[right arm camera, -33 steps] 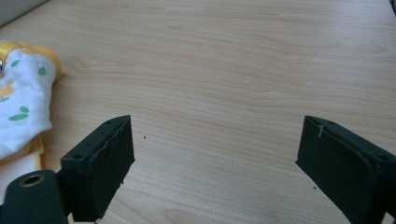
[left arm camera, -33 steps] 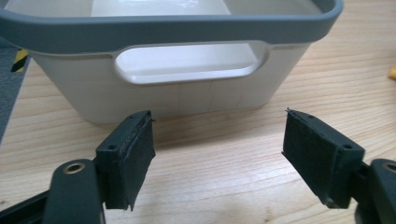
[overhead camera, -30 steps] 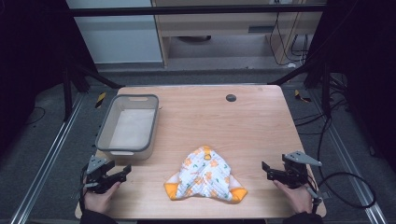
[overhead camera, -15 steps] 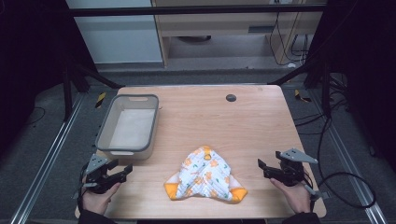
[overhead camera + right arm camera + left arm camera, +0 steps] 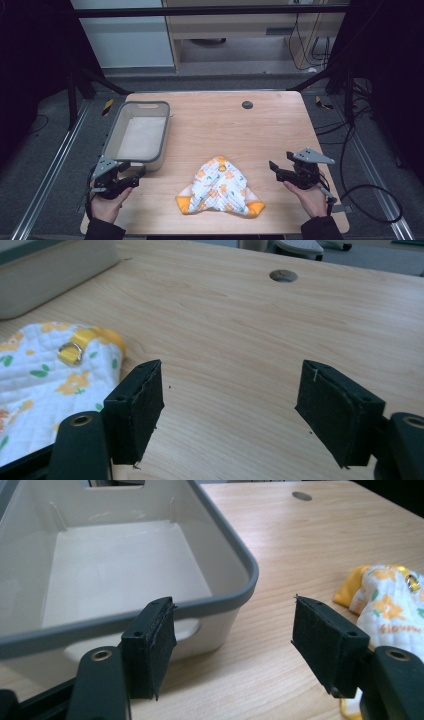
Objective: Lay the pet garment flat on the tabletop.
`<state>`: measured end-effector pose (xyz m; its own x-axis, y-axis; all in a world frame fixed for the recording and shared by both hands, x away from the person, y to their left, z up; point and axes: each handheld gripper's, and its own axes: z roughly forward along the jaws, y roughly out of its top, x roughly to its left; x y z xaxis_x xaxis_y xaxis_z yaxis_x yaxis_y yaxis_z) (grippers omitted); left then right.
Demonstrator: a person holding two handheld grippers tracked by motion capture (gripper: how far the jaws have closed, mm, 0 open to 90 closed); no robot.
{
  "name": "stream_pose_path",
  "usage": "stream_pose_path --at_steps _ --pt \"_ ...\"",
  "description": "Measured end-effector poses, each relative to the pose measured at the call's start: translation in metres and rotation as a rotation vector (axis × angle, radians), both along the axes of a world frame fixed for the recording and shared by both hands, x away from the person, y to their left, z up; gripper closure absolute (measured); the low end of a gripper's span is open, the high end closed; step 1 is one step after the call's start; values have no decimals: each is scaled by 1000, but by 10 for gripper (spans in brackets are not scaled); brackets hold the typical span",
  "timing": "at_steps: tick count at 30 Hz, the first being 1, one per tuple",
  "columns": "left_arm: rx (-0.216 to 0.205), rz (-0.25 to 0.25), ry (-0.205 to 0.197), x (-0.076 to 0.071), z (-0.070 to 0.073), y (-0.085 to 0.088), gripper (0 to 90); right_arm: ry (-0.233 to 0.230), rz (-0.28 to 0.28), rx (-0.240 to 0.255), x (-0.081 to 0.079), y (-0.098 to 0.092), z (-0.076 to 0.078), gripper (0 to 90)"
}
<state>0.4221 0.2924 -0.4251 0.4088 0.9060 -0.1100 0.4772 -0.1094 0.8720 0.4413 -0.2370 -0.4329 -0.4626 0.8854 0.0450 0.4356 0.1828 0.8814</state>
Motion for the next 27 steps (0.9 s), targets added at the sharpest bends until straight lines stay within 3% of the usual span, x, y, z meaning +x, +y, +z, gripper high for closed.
stream_pose_path --at_steps 9,13,19,27 --pt "9 -75 -10 12 8 -34 327 -8 58 21 7 22 12 304" --pt "27 -106 -11 17 10 -51 327 -27 84 5 10 30 14 335" --pt "40 -141 -8 24 9 -72 339 -16 113 -28 15 42 8 364" --pt "78 -194 21 33 -3 -97 360 16 146 -25 19 55 -4 425"
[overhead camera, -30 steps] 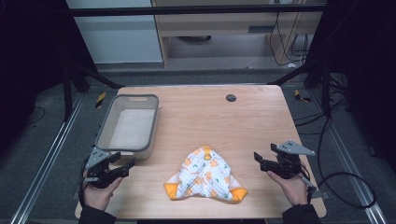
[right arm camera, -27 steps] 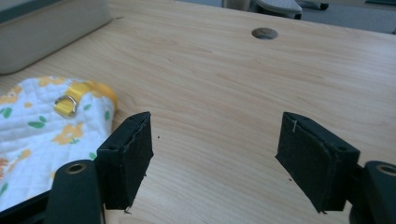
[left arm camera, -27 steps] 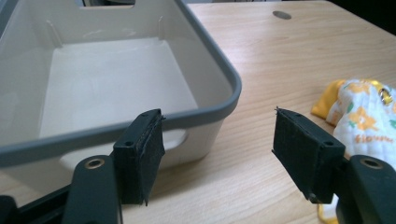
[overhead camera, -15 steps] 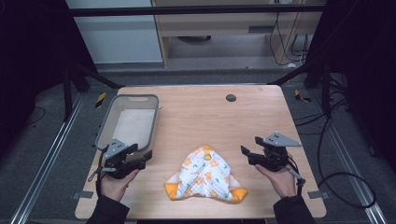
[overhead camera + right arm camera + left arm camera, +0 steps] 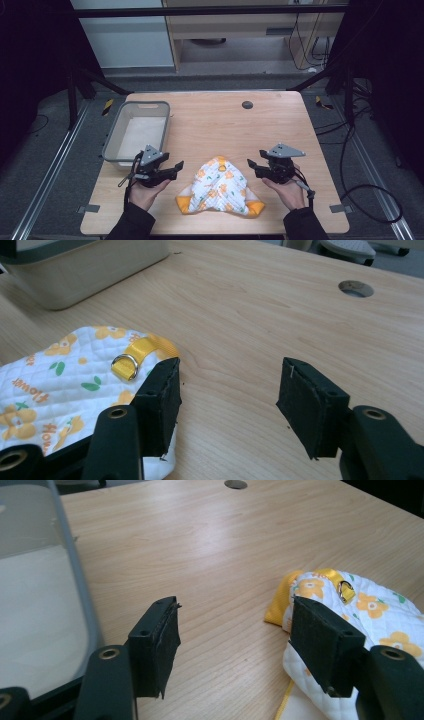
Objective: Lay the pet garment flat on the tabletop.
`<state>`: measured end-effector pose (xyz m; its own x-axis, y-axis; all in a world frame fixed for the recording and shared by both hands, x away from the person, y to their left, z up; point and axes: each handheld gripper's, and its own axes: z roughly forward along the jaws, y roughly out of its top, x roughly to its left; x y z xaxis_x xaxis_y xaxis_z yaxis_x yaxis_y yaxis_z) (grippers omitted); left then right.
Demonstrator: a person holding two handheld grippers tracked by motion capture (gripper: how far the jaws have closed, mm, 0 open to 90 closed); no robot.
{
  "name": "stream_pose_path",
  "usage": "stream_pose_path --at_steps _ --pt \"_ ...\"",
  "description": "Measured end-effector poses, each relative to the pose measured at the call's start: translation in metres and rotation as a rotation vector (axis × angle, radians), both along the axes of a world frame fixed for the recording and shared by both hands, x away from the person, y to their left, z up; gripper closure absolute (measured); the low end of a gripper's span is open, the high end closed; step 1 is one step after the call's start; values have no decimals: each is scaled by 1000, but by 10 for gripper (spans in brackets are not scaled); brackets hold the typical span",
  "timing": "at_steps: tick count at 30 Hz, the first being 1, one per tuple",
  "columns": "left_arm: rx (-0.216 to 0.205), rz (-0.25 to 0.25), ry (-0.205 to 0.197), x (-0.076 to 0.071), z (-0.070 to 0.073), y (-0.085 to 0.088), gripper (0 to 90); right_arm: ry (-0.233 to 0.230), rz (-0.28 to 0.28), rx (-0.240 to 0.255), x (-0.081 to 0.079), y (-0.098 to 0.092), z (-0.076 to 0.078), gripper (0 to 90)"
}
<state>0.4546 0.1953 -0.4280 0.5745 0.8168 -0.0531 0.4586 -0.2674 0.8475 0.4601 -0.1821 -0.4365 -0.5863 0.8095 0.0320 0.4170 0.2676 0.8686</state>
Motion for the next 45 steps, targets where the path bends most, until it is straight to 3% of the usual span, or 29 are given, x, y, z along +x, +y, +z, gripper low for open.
stream_pose_path --at_steps 7,14,21,24,30,37,43,45 --pt "34 -42 23 6 -11 -18 381 42 29 -11 2 10 -10 482" --pt "31 -71 43 12 -17 -30 389 73 58 -17 6 18 -19 517" --pt "60 -116 69 14 -26 -48 402 107 91 -8 9 26 -27 542" --pt "97 -138 76 15 -31 -56 413 122 106 -22 10 30 -31 558" --pt "107 -150 119 18 -47 -64 444 157 139 -42 12 36 -41 608" --pt "114 -189 158 17 -52 -66 616 205 159 -50 13 41 -51 713" --pt "120 -197 167 17 -58 -68 730 233 159 -47 14 43 -54 803" --pt "114 -203 167 16 -58 -67 812 253 165 -53 14 45 -55 855"
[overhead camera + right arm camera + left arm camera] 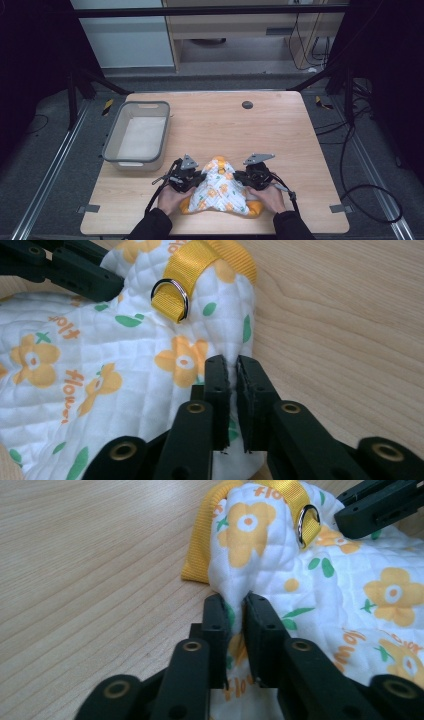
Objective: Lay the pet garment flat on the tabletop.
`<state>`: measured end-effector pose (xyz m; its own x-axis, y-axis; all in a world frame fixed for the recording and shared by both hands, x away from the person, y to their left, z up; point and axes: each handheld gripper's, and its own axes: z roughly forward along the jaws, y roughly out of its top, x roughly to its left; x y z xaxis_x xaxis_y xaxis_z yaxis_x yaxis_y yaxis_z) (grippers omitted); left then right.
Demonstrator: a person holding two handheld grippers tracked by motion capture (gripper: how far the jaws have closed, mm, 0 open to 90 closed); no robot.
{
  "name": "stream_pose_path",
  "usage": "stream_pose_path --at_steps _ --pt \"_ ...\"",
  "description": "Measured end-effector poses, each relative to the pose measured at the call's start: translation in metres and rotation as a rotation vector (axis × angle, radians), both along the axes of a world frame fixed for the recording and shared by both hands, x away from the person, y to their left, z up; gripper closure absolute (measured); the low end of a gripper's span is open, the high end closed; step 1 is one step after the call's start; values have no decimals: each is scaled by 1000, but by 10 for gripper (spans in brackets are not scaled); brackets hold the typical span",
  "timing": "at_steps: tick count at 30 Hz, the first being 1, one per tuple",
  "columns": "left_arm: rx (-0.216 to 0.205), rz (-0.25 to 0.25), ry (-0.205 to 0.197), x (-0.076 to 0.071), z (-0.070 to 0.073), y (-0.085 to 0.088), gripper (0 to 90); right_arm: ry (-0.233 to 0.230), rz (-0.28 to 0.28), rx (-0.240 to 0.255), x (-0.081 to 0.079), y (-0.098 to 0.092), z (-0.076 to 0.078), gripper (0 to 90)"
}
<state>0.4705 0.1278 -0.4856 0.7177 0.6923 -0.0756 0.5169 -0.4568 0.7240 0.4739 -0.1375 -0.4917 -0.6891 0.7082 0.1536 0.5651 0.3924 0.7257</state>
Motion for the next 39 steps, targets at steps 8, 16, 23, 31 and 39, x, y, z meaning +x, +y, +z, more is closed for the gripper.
stream_pose_path --at_steps 8,16,23,31,39 --pt "-21 -2 -10 -3 6 3 881 -16 -5 17 -3 -2 6 892" --pt "-88 -14 -85 -17 33 7 883 -112 17 85 -20 -11 34 894" --pt "-151 -14 -159 -29 62 14 884 -183 31 130 -32 -14 57 893" --pt "-178 28 -262 -14 96 11 881 -300 -12 166 -27 -7 91 890" --pt "-169 204 -289 45 85 -4 675 -361 -299 26 37 3 73 852"
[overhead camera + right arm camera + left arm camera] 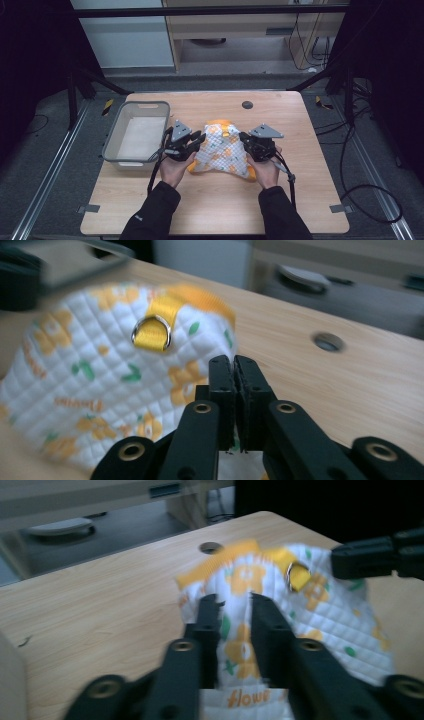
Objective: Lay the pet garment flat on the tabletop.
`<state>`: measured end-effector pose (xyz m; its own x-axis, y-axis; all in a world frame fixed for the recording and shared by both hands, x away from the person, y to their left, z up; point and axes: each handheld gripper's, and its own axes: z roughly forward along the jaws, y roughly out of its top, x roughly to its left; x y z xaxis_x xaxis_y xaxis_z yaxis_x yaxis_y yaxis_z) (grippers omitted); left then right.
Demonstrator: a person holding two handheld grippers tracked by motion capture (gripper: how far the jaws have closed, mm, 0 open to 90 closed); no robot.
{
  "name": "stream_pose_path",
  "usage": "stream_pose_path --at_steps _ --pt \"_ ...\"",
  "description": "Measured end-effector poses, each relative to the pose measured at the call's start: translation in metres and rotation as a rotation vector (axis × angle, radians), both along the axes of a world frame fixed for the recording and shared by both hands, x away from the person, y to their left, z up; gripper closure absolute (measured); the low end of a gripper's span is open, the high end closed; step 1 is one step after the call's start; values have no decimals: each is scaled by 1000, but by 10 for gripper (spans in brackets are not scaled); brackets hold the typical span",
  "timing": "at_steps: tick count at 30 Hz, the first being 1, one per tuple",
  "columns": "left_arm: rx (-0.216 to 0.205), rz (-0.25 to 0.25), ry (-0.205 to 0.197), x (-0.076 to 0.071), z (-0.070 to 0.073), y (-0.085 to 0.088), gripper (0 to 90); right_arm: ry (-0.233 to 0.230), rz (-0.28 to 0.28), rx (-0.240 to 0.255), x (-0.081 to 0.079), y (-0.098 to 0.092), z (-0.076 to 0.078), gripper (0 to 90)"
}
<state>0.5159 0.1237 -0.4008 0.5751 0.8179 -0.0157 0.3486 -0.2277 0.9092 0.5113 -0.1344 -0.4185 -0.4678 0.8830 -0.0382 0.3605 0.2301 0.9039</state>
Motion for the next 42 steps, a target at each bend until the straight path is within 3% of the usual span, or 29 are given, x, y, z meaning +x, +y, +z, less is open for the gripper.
stream_pose_path --at_steps 1,2,4,8,9,10,11,12,13,17,22,25,32,39,42 --pt "-5 27 17 4 -3 1 541 27 -65 -53 12 -1 -12 793" --pt "-12 38 39 6 -5 4 541 27 -65 -53 12 -1 -12 793" --pt "-12 44 39 2 -7 13 475 46 -87 -69 16 -6 -19 766" --pt "-3 32 40 -12 -6 31 415 46 -42 -57 6 -20 -17 701" --pt "17 16 50 -21 -6 41 389 30 -7 -52 -3 -27 -13 670" --pt "17 16 50 -21 -6 41 384 30 -7 -52 -3 -27 -13 670" --pt "58 7 53 -30 -9 48 380 34 28 -31 -14 -36 -9 635" --pt "58 7 53 -30 -9 48 377 34 28 -31 -14 -36 -9 635" --pt "88 0 58 -37 -14 55 374 41 56 -22 -26 -43 -8 601" --pt "120 -10 77 -45 -28 62 368 75 108 0 -48 -54 -14 536" --pt "152 -32 110 -42 -47 55 361 113 141 -35 -64 -58 -33 489" --pt "220 -54 125 -37 -57 45 342 156 154 -62 -71 -61 -52 469" --pt "229 -76 168 -22 -76 30 344 180 165 -77 -68 -61 -65 478" --pt "265 -116 216 -16 -91 20 389 208 193 -130 -58 -48 -76 562" --pt "261 -137 242 -15 -94 18 473 226 195 -155 -56 -45 -78 634"
